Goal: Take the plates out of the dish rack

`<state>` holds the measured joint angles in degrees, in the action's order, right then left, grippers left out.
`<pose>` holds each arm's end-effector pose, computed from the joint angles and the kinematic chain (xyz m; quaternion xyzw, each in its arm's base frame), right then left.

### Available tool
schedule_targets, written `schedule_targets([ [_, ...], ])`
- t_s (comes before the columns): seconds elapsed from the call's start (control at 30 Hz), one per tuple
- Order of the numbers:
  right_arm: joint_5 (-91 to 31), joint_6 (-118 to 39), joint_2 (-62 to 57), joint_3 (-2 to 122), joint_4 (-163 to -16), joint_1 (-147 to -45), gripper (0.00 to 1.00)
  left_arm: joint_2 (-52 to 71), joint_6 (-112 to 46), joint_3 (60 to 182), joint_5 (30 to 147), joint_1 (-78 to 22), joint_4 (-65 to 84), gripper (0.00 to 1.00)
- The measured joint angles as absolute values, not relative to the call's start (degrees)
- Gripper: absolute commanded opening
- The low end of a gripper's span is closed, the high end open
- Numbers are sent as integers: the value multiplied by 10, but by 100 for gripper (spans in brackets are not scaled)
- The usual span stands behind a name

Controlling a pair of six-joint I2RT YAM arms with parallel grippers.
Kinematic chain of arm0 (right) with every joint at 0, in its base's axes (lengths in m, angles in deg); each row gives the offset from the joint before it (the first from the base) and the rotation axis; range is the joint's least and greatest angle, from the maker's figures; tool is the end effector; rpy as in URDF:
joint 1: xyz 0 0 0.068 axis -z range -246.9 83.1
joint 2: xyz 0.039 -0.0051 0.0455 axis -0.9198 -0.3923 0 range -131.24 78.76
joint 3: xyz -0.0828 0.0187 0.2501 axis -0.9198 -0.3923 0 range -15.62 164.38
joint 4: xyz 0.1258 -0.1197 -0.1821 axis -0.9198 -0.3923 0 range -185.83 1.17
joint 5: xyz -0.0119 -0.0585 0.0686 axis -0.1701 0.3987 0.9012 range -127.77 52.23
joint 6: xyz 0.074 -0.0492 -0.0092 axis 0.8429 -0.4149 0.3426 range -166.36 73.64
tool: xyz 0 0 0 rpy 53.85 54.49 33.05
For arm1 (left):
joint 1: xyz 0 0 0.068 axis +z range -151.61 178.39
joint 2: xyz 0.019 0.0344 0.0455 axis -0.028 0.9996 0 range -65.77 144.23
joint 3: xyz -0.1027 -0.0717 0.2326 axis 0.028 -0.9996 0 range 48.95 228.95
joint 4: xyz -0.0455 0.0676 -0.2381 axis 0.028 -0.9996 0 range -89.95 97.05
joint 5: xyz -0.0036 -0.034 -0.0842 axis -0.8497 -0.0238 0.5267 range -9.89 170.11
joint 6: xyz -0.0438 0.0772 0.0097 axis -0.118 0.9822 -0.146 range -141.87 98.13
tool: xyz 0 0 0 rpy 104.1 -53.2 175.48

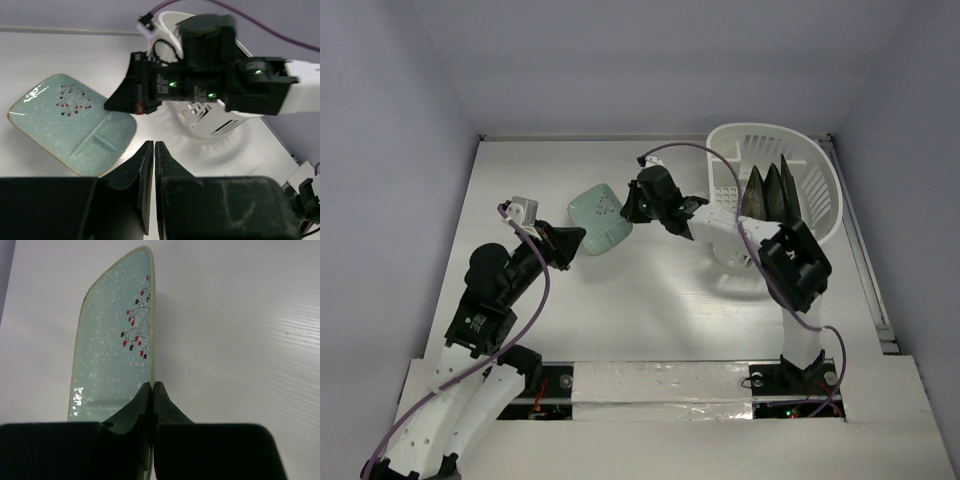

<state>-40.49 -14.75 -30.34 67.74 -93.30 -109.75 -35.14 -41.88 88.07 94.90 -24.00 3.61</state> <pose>0.3497 0.3191 0.2294 -0.0731 0.8637 0.2851 0.4091 0.1530 -0.0850 0.3506 0.1088 0.6676 -0.3455 0.6504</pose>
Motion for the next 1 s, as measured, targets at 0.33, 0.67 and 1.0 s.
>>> schedule_targets([
  [0.33,-370,-46,-504,817,-847,-1129,0,-349,-419,884,936,-240,29,15],
  [0.67,-378,58,-589,868,-792,-1160,9,-340,-419,884,942,-240,29,19],
  [1.0,-357,101,-597,898,-747,-1161,70,-340,-419,884,945,-240,29,26],
])
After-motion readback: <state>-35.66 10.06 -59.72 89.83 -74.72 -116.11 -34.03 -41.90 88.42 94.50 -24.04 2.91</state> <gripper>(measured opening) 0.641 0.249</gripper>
